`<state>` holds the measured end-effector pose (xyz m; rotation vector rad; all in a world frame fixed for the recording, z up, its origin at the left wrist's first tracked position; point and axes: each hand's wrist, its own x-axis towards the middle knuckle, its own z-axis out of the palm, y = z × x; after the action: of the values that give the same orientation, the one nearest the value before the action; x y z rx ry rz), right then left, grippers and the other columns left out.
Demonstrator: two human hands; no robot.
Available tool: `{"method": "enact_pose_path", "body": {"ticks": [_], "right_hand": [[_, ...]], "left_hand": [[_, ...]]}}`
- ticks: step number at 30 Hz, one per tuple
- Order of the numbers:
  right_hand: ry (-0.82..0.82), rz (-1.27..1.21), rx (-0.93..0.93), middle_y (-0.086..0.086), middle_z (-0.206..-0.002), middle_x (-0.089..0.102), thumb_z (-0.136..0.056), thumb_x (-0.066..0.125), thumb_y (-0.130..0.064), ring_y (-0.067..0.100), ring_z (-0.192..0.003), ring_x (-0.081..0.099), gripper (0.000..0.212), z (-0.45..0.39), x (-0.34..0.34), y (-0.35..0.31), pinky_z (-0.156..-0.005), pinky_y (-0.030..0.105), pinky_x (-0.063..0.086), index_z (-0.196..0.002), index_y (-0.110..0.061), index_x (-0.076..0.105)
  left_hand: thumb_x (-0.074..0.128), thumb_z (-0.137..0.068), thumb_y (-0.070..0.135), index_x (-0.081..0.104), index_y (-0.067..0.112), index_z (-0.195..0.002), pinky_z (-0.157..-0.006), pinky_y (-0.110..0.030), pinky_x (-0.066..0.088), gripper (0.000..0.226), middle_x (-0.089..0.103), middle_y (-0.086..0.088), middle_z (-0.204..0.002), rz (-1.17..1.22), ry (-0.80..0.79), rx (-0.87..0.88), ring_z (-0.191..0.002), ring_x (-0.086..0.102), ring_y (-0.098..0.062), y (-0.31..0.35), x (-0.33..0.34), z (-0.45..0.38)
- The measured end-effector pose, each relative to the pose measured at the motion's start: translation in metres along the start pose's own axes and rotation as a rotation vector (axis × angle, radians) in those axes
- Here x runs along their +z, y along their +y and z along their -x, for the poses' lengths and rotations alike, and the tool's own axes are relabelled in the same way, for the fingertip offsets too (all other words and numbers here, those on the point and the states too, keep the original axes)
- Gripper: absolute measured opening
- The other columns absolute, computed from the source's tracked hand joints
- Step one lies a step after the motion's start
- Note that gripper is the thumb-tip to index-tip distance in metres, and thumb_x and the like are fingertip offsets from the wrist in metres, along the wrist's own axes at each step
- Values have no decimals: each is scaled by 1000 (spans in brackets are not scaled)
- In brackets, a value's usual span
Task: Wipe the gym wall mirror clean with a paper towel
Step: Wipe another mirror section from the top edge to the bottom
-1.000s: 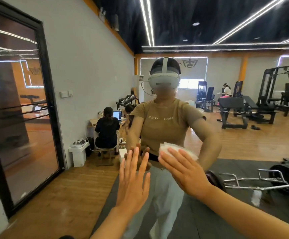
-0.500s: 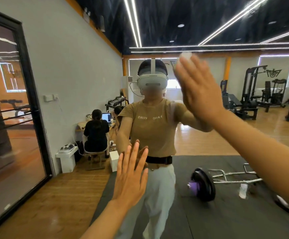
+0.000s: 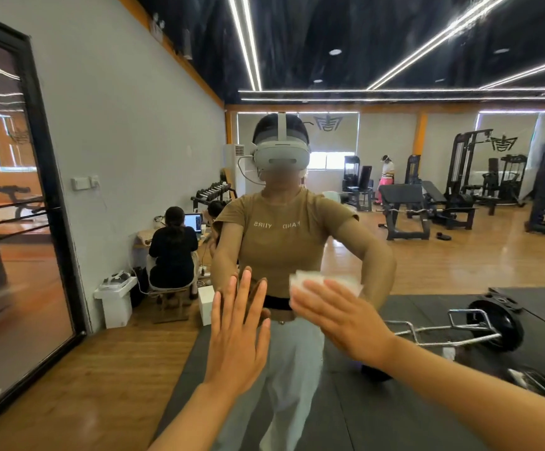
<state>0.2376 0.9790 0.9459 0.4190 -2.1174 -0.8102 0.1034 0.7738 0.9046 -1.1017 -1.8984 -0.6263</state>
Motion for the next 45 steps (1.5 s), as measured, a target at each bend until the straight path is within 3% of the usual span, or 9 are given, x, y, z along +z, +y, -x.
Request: {"method": "enact_pose_path", "body": {"ticks": [5, 10, 15, 18, 20, 27, 32, 38, 45], "right_hand": [[-49, 111, -156, 1, -161, 31, -103, 37, -2, 21, -148, 31, 55, 15, -8, 23, -124, 40, 18, -155, -18, 30], [192, 44, 257, 14, -157, 37, -84, 68, 10, 32, -148, 28, 73, -52, -65, 100, -121, 42, 26, -148, -9, 40], [360, 61, 471, 15, -157, 34, -104, 41, -13, 35, -149, 21, 47, -94, -108, 165, -120, 30, 18, -151, -15, 33], [440, -22, 578, 12, -159, 31, -103, 39, -10, 34, -151, 17, 49, -90, -93, 146, -120, 44, 26, -152, -12, 35], [413, -74, 562, 11, -161, 27, -101, 40, -8, 31, -153, 13, 52, -71, -75, 118, -121, 53, 24, -152, -11, 32], [101, -20, 371, 11, -165, 19, -98, 42, -16, 38, -152, 16, 64, 42, -5, 9, -123, 51, 18, -158, -9, 20], [5, 18, 341, 9, -166, 16, -96, 45, -16, 33, -153, 14, 69, 57, -12, 3, -126, 43, 8, -159, -10, 18], [272, 29, 681, 24, -160, 24, -102, 35, -8, 41, -150, 17, 52, -42, -64, 79, -125, 46, 11, -152, 4, 29], [448, 21, 878, 20, -163, 19, -104, 31, -13, 36, -152, 11, 54, -89, -92, 128, -124, 50, 18, -156, 0, 22]], "left_hand": [[35, -102, 34, 24, 14, -158, -124, -45, 3, 61, 9, -8, -168, 8, -10, -1, -155, 8, -28, 0, -2, 2], [37, -101, 34, 24, 16, -158, -124, -44, 2, 61, 8, -6, -168, 36, 13, -38, -155, 8, -26, 4, -1, -1], [29, -104, 38, 26, 17, -157, -124, -45, 5, 57, 11, -5, -168, 123, 58, -98, -154, 10, -27, 14, 4, 0], [33, -102, 36, 26, 16, -157, -122, -50, 8, 58, 13, -8, -167, 113, 73, -109, -154, 10, -29, 18, 8, -1], [37, -100, 33, 27, 16, -157, -122, -52, 9, 60, 13, -9, -167, 107, 82, -114, -154, 9, -30, 19, 10, -1], [39, -98, 33, 29, 10, -156, -121, -54, 8, 63, 12, -14, -167, 84, 77, -137, -154, 8, -34, 25, 12, -2], [38, -98, 32, 27, 9, -156, -122, -53, 8, 63, 14, -16, -166, 45, 75, -118, -154, 9, -35, 25, 13, 1], [38, -98, 34, 21, 14, -158, -123, -50, 9, 65, 11, -14, -167, -1, 51, -85, -154, 9, -33, 18, 12, 1], [37, -99, 33, 21, 16, -159, -124, -45, 9, 64, 8, -10, -168, -53, 16, -56, -154, 12, -30, 11, 2, 2]]}}
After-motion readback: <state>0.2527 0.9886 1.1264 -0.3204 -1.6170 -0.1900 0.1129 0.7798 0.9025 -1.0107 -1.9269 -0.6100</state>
